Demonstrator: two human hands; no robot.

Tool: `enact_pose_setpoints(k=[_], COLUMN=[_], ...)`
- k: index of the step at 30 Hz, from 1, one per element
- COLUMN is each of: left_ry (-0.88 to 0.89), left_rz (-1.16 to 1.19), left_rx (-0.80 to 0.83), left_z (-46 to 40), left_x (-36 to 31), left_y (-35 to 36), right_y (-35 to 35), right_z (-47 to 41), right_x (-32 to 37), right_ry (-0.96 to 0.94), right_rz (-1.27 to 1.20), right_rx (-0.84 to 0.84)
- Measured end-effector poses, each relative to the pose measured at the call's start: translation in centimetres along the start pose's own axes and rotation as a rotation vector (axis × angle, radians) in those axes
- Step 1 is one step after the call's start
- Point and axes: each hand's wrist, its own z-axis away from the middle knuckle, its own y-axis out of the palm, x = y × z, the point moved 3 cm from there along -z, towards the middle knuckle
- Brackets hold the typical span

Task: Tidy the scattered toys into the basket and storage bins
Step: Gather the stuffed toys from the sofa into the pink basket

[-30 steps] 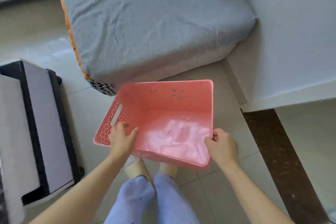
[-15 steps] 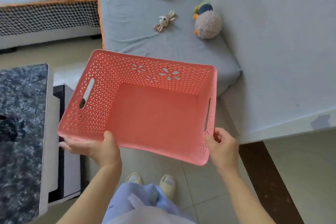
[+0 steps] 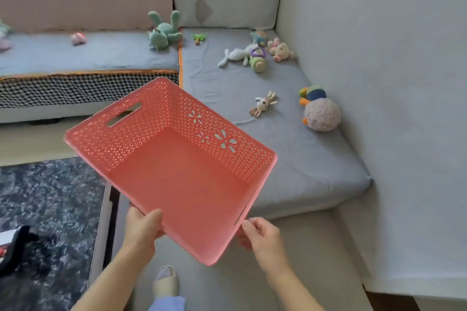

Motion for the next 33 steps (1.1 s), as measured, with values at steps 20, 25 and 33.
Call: enact_pose_setpoints(k=[20, 25, 33], left_ry=[0.122, 0.105, 0.159], left_rz=[-0.398, -0.417, -0.431], left_rx=[0.246, 0.254, 0.27], left_z=[-27.6, -32.5, -40.5], left_x=[-20.9, -25.0, -31.1], left_y=[0.7, 4.5, 8.9], right_y=[8.2, 8.4, 10.0], right_z=[-23.4, -29.9, -39.1], right_x=[16.6, 20.3, 25.4], right_ry=[-0.099, -0.092, -0.084], right_rz=[0.173, 0.209, 0.18], right_rx=[-0.446, -0.467, -0.47])
